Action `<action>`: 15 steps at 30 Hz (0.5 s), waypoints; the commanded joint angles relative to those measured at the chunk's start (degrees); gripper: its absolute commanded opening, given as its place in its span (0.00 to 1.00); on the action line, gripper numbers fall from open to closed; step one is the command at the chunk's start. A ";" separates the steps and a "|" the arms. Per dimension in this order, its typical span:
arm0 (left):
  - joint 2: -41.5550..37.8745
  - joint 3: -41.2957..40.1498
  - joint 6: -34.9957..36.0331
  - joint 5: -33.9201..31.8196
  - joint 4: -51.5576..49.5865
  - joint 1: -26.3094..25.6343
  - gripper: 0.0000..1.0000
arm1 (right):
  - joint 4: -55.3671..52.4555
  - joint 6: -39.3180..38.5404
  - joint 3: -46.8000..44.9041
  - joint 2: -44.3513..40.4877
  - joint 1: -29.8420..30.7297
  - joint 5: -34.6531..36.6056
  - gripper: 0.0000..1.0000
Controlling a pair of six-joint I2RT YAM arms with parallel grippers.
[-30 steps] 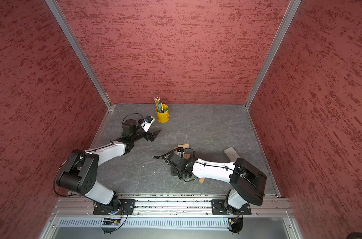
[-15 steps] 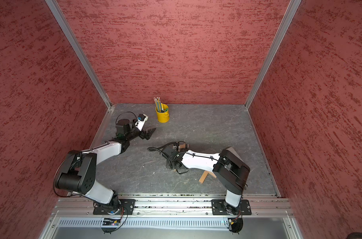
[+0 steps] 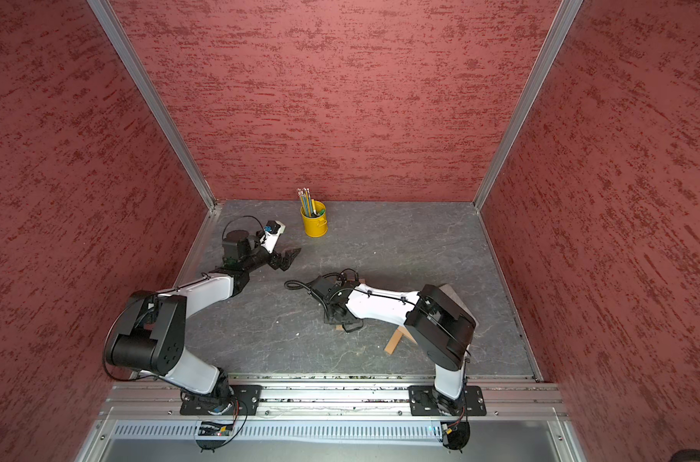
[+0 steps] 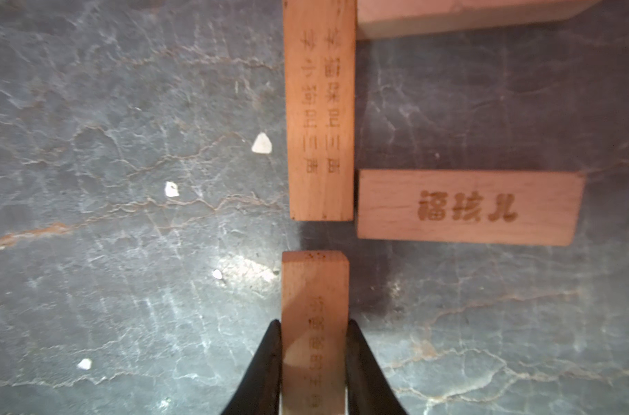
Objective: Assemble the number 8 with building blocks
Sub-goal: Assemble the building block at the center of the board.
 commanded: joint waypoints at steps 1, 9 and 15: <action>0.06 0.37 0.43 0.99 -0.68 -0.21 0.99 | -1.64 -0.27 1.09 0.95 -0.44 -0.66 0.15; -0.27 0.29 0.69 0.46 -0.96 -0.21 0.99 | -0.26 -1.20 0.52 1.03 -0.71 -1.76 0.24; -0.68 -0.13 0.53 0.63 -0.76 -0.03 1.00 | -0.10 -1.14 0.86 2.28 -0.93 -2.41 0.28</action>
